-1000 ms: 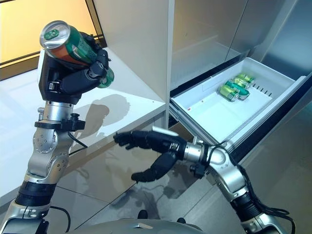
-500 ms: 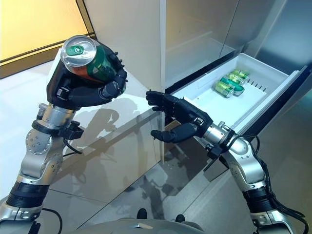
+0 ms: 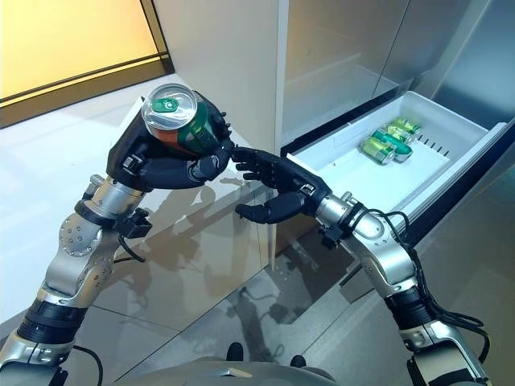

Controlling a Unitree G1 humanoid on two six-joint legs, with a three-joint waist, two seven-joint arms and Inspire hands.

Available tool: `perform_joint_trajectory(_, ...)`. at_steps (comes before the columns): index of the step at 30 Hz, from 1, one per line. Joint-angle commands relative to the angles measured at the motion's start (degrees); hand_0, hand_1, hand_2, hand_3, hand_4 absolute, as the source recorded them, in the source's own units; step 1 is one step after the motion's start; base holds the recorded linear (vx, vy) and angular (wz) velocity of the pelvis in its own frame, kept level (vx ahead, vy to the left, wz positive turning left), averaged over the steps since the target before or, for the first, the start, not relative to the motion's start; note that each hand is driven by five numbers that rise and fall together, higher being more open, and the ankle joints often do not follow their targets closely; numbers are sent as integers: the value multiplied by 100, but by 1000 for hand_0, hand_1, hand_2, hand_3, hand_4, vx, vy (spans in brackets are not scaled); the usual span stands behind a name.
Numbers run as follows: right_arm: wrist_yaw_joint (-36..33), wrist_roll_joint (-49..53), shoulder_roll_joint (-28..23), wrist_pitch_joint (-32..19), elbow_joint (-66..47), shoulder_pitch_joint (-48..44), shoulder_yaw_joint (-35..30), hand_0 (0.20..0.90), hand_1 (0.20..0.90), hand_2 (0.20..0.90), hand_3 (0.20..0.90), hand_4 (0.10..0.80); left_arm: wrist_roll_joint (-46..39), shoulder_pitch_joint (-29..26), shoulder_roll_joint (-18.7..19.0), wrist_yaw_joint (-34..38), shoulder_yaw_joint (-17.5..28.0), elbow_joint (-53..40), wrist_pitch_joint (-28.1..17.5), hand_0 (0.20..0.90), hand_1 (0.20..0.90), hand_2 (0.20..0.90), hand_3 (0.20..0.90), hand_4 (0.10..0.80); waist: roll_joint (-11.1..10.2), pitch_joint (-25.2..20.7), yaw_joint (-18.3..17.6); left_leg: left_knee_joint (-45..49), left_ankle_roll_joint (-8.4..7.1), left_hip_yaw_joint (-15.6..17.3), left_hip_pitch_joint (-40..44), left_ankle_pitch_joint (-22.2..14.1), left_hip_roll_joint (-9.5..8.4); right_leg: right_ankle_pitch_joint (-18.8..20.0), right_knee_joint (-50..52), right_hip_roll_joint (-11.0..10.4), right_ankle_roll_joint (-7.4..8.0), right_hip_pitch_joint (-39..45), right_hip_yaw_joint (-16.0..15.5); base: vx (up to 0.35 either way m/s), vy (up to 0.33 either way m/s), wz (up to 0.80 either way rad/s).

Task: Put drinks into fridge and close the fridge

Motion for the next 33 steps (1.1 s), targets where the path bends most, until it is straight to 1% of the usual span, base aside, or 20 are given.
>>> perform_joint_trajectory(1,-148,424,121,-432,-95,-1017,3,900,900,900,900,800,-624,-1147,73,49,-51,-300,-526,300,300,300,200,100,19,-590,4,5,13,-273,100,-616,-201,-112,60,-49,290,22,68,16,0,7)
perform_joint_trajectory(9,-256,455,131,-409,-167,-1293,159,900,900,900,900,800,-617,-1220,78,-9,-180,-267,-376,300,300,300,200,100,10,-604,34,5,16,-289,130,-676,-196,-158,48,-44,289,55,66,17,-3,1)
perform_joint_trajectory(10,-248,461,139,-382,-199,-1354,176,900,900,900,900,800,-620,-1245,61,-52,-197,-258,-337,300,300,300,200,100,5,-598,32,5,22,-287,101,-620,-204,-109,52,-51,286,22,66,0,0,0)
perform_joint_trajectory(16,-305,507,169,-261,-286,-1566,295,900,900,900,900,800,-686,-1320,13,-93,-310,-251,-278,300,300,300,200,100,0,-590,33,5,30,-284,105,-614,-211,-104,53,-46,278,22,85,0,0,0)
perform_joint_trajectory(19,-287,537,200,-219,-295,-1593,345,900,900,900,900,800,-722,-1323,-11,-128,-350,-278,-250,300,300,300,200,100,-5,-590,34,5,31,-278,110,-612,-208,-100,56,-46,278,20,93,12,-1,0)
perform_joint_trajectory(20,-283,544,203,-218,-292,-1594,356,900,900,900,900,800,-740,-1324,-8,-125,-359,-283,-244,300,300,300,200,100,-2,-596,35,5,28,-284,140,-668,-202,-146,52,-38,282,50,99,35,-2,0)
perform_joint_trajectory(33,-282,654,294,-79,-307,-1826,585,900,900,900,900,800,-899,-1469,-114,-170,-586,-282,-48,300,300,300,200,100,-9,-596,37,5,35,-269,158,-679,-198,-146,48,-33,275,61,105,3,0,0)
